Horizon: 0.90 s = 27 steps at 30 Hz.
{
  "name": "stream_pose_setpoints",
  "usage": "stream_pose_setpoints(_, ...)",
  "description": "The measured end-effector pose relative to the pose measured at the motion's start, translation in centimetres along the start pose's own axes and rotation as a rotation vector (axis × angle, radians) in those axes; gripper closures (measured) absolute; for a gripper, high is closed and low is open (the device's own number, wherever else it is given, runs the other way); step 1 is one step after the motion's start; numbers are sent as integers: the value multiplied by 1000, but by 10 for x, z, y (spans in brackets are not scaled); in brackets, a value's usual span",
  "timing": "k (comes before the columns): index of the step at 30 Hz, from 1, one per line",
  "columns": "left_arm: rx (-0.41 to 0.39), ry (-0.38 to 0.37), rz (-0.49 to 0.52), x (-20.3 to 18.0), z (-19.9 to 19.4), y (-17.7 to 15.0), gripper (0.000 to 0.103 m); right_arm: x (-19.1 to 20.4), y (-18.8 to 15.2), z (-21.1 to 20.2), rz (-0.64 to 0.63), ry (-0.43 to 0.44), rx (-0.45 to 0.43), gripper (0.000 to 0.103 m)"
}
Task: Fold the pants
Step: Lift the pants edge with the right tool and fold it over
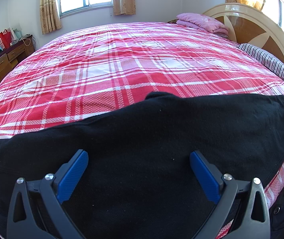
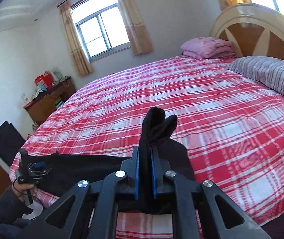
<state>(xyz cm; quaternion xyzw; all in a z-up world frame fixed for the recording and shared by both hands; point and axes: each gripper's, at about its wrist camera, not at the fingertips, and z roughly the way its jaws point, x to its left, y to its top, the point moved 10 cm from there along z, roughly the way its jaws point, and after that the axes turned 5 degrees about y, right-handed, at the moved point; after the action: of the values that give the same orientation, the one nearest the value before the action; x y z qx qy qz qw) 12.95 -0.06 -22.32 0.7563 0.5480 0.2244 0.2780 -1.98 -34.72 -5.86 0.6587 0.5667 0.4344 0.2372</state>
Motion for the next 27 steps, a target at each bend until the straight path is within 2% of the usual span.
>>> stream_pose_setpoints(27, -10, 2, 5, 0, 1, 1, 0, 102, -16, 82, -100, 172, 126, 93)
